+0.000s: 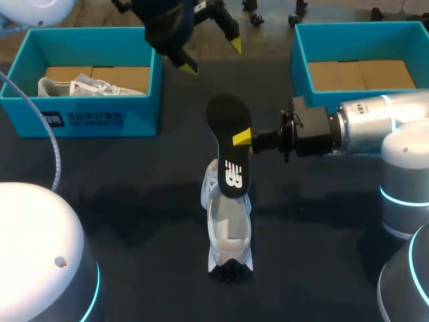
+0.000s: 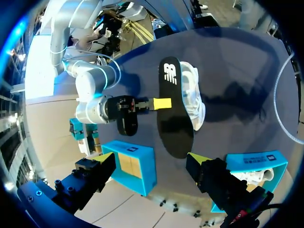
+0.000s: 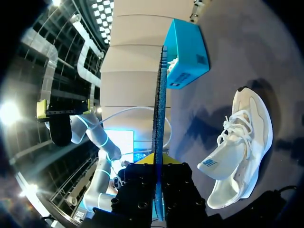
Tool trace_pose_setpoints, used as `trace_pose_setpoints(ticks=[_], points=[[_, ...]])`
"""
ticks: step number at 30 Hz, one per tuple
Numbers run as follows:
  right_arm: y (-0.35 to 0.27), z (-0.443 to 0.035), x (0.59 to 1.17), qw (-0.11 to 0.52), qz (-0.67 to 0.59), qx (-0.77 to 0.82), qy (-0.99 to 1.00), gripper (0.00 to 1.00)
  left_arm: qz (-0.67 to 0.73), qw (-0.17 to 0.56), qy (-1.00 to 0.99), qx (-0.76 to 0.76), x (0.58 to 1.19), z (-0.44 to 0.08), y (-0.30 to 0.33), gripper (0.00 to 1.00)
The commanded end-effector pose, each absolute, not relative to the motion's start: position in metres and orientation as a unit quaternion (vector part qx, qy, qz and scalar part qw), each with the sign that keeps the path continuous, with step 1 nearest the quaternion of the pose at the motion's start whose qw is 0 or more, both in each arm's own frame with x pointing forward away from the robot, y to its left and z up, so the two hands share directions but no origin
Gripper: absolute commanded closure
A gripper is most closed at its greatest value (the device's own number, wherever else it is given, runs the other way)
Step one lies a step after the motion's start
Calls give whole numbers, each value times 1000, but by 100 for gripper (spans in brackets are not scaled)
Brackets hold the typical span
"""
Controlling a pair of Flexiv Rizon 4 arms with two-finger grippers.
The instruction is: Take the shoe out of the shoebox, open the shoe tongue, remove and reinsert the insole, then place the shoe into the shoebox
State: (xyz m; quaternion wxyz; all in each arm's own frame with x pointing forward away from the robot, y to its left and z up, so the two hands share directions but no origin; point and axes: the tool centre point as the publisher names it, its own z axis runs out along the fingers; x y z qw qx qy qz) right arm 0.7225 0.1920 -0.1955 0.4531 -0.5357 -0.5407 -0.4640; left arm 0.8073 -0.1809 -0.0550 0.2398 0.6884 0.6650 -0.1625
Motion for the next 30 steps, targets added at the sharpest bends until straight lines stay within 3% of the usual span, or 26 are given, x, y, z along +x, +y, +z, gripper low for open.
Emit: trace_pose_setpoints(ticks=[1, 6, 14, 30], points=[[194, -196, 722, 452, -464, -536, -540, 100, -162, 240, 665, 688, 807, -55, -180, 0], [194, -196, 722, 452, -464, -536, -540, 100, -136, 218, 684, 682, 819, -53, -187, 0], [194, -196, 722, 452, -464, -536, -540, 100, -125, 119, 703, 690, 836, -51, -200, 0], [194, -196, 722, 452, -464, -536, -540, 100, -86, 49, 684, 723, 826, -59, -206, 0]])
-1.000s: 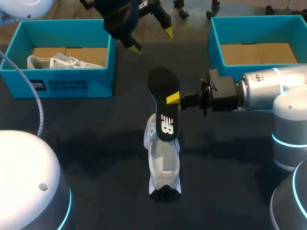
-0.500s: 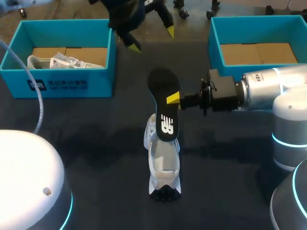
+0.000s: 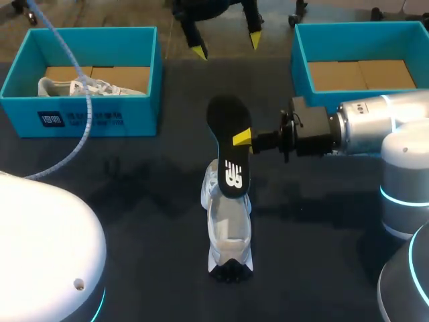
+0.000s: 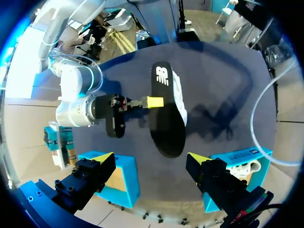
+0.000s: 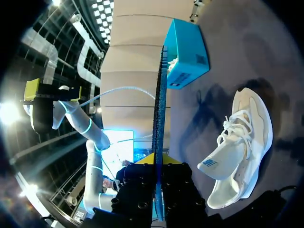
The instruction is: Take the shoe out of the shoebox, open the shoe tongue, remove and reinsert the insole, then place the shoe into the shoebox
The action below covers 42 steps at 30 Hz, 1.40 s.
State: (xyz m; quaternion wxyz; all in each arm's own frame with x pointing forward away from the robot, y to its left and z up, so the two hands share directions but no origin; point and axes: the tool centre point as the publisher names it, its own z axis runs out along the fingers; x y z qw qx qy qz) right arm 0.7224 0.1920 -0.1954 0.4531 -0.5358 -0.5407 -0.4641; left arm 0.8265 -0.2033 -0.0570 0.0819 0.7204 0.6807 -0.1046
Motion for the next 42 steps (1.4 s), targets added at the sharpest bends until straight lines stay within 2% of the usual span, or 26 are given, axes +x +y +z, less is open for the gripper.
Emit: trace_pose_setpoints(ticks=[1, 14, 17, 29, 42], points=[[194, -196, 722, 452, -464, -536, -540, 100, -82, 48, 684, 724, 825, -60, -205, 0], [194, -196, 722, 452, -464, -536, -540, 100, -82, 43, 693, 715, 808, -56, -194, 0], [194, -196, 722, 452, -464, -536, -540, 100, -100, 69, 694, 710, 807, -54, -187, 0], [194, -196, 722, 452, -464, -536, -540, 100, -311, 248, 669, 628, 783, -58, -133, 0], [194, -196, 722, 452, -464, -536, -540, 100, -328, 254, 668, 618, 778, -57, -130, 0]])
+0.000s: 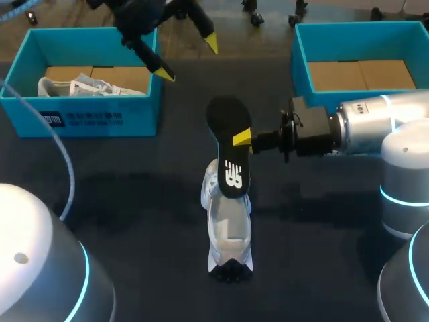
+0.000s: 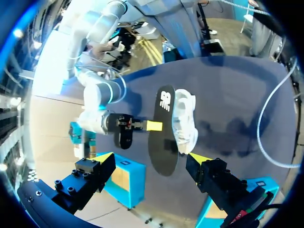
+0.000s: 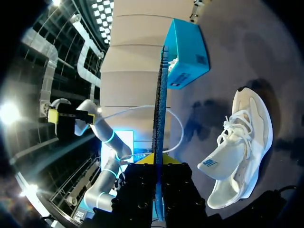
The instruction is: Take the shoe out of the shoebox, open the shoe tongue, remove and reinsert the insole, then place the shoe into the shoebox
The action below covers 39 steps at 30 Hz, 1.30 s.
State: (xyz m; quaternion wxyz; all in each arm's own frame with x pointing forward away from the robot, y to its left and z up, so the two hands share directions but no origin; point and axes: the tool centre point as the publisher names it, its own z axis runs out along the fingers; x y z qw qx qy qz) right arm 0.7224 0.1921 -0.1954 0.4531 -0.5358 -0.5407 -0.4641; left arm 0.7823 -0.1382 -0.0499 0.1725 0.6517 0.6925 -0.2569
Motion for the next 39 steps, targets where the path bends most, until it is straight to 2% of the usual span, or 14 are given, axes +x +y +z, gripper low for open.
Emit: trace_pose_setpoints(ticks=[1, 11, 15, 27, 39], points=[[194, -196, 722, 452, -464, -536, -540, 100, -328, 254, 668, 618, 778, -57, -130, 0], [194, -196, 722, 452, -464, -536, -540, 100, -422, 279, 619, 601, 772, -84, -129, 0], [194, -196, 722, 452, -464, -536, -540, 100, -416, 302, 609, 604, 763, -95, -132, 0], [194, -196, 722, 452, -464, -536, -540, 100, -416, 302, 609, 604, 763, -95, -132, 0], [194, -196, 722, 452, -464, -536, -540, 100, -382, 339, 658, 554, 768, -139, -126, 0]])
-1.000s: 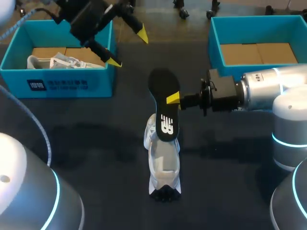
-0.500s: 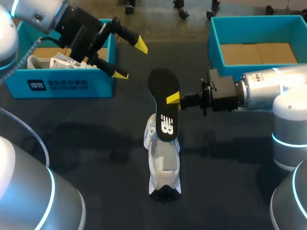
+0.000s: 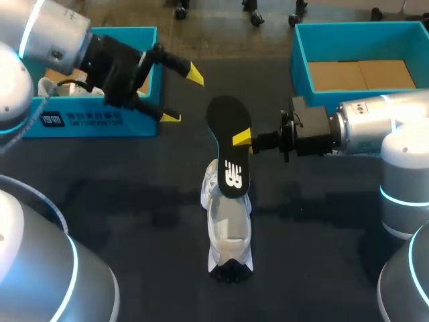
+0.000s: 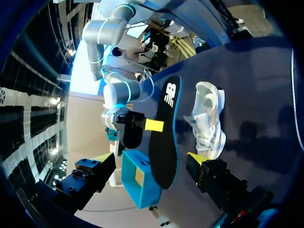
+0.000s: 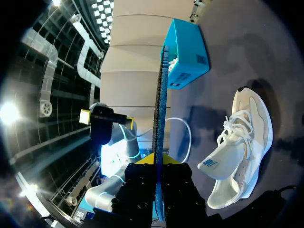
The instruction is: Take the shoe out of the shoebox, open the shoe tongue, remove and reinsert the insole, then place the shoe into the shoebox
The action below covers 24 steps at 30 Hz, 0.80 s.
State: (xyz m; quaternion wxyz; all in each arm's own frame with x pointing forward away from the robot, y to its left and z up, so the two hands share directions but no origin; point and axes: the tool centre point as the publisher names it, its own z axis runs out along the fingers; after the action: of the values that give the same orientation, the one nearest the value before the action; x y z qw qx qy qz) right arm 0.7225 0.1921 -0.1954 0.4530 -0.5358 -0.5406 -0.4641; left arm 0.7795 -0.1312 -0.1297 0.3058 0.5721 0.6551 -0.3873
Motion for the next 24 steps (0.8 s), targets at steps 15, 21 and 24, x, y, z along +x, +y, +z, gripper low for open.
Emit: trace_pose_setpoints(ticks=[15, 21, 24], points=[[194, -196, 722, 452, -464, -536, -540, 100, -390, 342, 656, 548, 769, -140, -123, 0], [194, -196, 722, 452, -464, -536, -540, 100, -390, 342, 656, 548, 769, -140, -123, 0], [194, -196, 722, 452, -464, -536, -540, 100, -390, 342, 656, 548, 769, -140, -123, 0]])
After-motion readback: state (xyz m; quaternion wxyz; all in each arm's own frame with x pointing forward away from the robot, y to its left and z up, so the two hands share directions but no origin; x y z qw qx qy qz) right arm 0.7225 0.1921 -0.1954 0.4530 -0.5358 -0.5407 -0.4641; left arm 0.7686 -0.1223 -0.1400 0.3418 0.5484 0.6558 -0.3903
